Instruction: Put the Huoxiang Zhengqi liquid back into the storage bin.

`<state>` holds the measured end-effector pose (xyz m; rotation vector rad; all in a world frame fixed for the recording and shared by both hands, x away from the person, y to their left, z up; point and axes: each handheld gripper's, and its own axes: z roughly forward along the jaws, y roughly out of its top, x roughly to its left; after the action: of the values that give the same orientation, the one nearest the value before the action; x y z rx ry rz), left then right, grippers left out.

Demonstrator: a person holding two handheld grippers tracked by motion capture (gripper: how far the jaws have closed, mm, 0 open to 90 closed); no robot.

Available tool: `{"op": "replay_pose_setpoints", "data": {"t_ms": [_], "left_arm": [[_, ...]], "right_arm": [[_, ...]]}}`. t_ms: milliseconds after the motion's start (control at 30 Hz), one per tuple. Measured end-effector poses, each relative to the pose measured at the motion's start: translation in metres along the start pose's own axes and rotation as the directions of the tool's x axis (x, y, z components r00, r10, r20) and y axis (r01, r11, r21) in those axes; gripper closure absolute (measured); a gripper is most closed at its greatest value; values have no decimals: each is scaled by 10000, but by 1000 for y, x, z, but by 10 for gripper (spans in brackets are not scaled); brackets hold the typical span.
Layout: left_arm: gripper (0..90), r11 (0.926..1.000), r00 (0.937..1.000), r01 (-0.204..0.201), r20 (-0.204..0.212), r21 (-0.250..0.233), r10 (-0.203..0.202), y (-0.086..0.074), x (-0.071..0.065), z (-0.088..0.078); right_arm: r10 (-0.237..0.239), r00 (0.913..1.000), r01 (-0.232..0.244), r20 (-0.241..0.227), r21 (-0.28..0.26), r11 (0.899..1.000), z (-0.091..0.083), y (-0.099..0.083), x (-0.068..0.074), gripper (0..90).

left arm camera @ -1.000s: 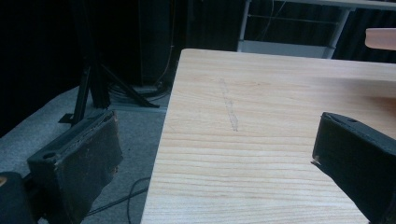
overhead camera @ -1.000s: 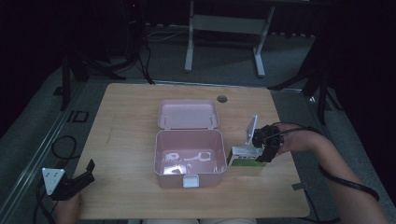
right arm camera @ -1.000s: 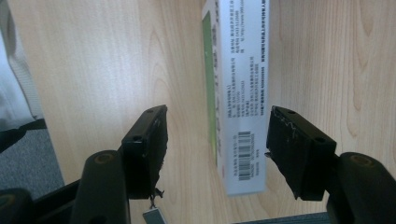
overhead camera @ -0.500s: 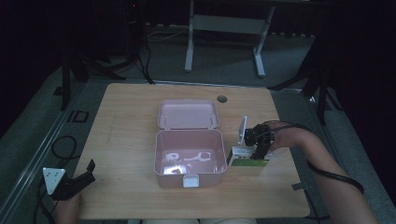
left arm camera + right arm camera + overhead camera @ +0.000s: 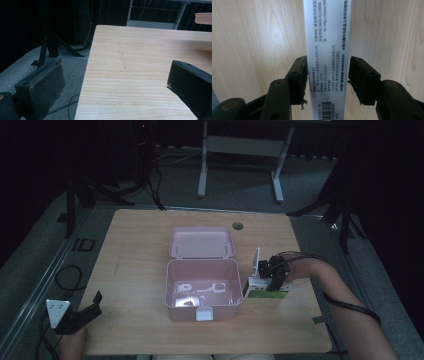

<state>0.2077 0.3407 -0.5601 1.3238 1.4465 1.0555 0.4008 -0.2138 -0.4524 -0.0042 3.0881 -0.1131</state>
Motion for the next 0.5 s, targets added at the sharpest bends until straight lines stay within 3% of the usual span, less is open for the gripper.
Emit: {"op": "replay_pose_setpoints", "data": {"t_ms": [500], "left_arm": [[16, 10000, 10000, -24, 26, 35, 24, 0, 0, 0]], "right_arm": [[-193, 9995, 198, -255, 194, 9996, 13, 2, 1, 618]]}}
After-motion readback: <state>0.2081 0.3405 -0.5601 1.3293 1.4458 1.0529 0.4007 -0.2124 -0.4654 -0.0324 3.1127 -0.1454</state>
